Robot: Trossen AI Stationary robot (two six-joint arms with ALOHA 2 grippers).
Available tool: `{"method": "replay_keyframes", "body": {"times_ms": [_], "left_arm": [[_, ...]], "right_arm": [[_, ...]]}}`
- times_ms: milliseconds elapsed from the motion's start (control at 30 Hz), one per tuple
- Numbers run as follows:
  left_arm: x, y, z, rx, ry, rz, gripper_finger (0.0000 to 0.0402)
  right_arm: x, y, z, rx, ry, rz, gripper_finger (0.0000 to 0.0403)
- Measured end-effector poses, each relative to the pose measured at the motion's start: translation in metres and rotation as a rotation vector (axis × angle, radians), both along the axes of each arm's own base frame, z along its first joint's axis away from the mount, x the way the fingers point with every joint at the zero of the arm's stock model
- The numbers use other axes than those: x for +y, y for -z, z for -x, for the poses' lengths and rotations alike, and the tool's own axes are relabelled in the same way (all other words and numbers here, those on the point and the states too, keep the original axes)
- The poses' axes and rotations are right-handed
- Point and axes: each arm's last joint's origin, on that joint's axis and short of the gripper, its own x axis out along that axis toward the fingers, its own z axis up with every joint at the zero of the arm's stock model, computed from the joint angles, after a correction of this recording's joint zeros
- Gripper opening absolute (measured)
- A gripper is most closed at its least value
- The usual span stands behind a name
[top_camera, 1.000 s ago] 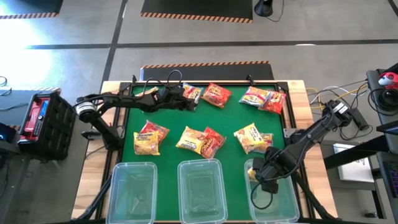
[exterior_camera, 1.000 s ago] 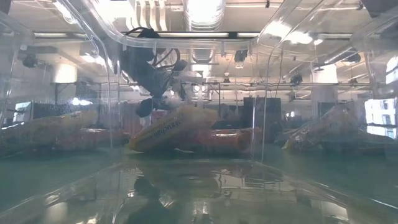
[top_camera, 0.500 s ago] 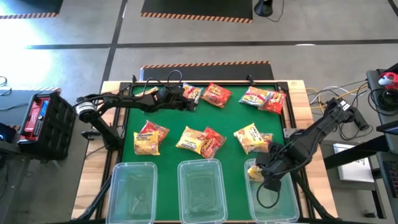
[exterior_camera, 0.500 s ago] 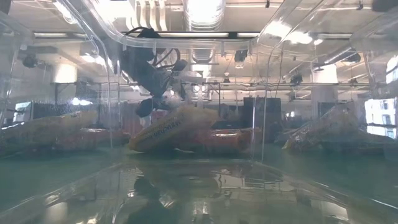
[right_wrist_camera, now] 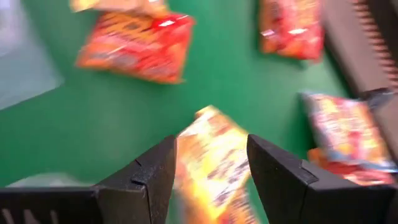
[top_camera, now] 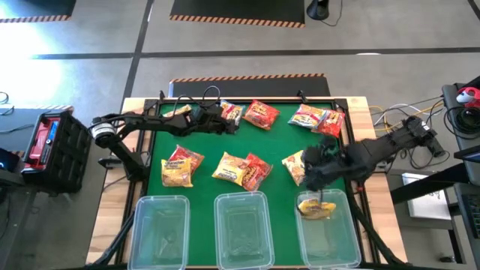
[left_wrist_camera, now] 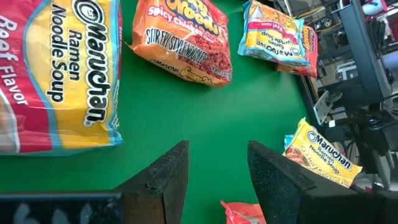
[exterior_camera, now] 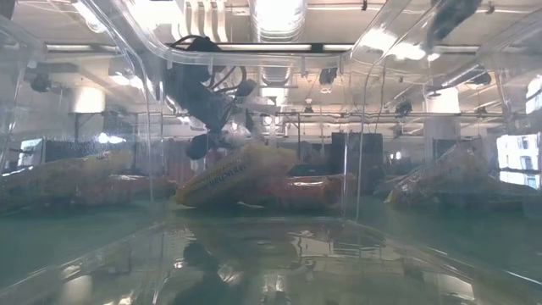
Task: Sort Maruchan noodles
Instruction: Put the yellow noodle pack into the right transparent bin
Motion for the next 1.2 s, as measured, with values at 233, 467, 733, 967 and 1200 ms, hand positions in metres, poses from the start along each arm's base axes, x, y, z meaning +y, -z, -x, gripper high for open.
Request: {"method": "replay_keyframes", "body": {"times_ms": [233,467,733,967,1200], "left_arm": [[-0.004,0.000,-0.002,-0.010,-0.007,0.032,0.0146],[-0.027,0.003,-0.009,0.015,0.089,0.074,0.0146],[-0.057,0.009,-0.014,0.091,0.175,0.139,0.0146],[-0.083,0.012,-0.006,0.211,0.255,0.203,0.0146],[-0.096,0.011,0.012,0.380,0.232,0.249,0.0146]], "right_arm": [[-0.053,0.001,-0.019,0.018,0.115,0.059,0.0184],[-0.098,0.007,-0.038,-0.114,0.095,-0.083,0.0184],[-0.135,0.039,-0.055,-0.318,-0.025,-0.434,0.0182],[-0.140,0.072,-0.060,-0.359,0.010,-0.587,0.0182],[-0.141,0.095,-0.073,-0.510,-0.013,-0.720,0.0182]]}}
